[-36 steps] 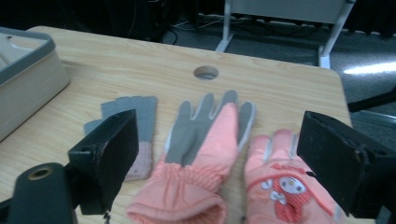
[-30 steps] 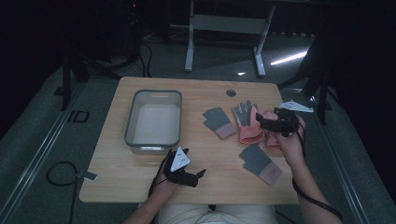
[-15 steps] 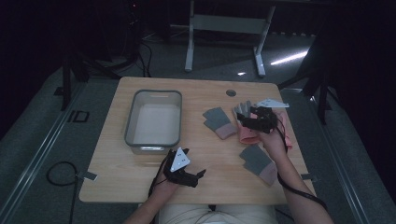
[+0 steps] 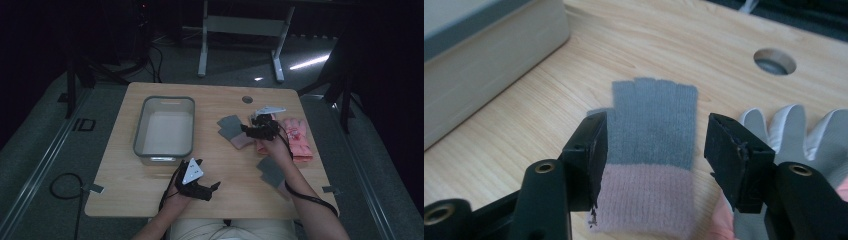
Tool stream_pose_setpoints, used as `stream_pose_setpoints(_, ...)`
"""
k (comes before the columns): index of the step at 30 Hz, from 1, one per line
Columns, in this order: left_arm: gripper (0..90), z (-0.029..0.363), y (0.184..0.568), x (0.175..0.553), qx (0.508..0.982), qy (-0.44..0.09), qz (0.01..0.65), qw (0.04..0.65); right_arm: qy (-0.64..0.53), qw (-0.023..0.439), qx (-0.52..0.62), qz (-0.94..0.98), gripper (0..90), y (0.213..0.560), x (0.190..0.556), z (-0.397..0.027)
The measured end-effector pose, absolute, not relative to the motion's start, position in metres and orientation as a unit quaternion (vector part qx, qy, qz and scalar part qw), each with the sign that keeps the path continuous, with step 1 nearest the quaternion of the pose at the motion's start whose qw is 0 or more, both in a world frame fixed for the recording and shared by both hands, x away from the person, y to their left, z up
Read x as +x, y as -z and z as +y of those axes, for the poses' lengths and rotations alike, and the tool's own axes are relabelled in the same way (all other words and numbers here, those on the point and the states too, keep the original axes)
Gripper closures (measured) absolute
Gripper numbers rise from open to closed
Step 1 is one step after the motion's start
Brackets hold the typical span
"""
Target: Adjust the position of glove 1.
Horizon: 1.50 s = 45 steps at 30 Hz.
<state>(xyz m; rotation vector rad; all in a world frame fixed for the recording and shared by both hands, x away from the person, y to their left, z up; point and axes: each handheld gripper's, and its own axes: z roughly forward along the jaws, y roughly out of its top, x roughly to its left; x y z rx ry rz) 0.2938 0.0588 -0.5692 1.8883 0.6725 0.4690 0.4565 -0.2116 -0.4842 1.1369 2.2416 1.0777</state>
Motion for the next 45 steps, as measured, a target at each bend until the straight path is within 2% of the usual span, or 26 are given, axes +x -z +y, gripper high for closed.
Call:
stream_pose_setpoints(2,0.4,0.059,0.569,0.294,0.787,-0.193,0.280,0.515,-0.383,0.200,0.407,0.805,43.0,0.486,0.459,-0.210)
stream_pose_setpoints(5,0.4,0.059,0.569,0.294,0.787,-0.193,0.279,0.516,-0.373,0.170,0.404,0.818,50.4,0.495,0.469,-0.202)
stream_pose_setpoints(14,0.4,0.059,0.569,0.293,0.788,-0.197,0.275,0.515,-0.344,0.159,0.400,0.834,55.0,0.508,0.485,-0.187)
stream_pose_setpoints(17,0.4,0.059,0.569,0.293,0.787,-0.196,0.275,0.516,-0.338,0.149,0.399,0.839,61.5,0.512,0.492,-0.184)
stream_pose_setpoints(38,0.4,0.059,0.569,0.292,0.787,-0.196,0.274,0.516,-0.277,0.117,0.408,0.862,66.6,0.539,0.522,-0.175)
stream_pose_setpoints(45,0.4,0.059,0.569,0.292,0.787,-0.196,0.275,0.516,-0.267,0.116,0.430,0.854,80.8,0.538,0.522,-0.171)
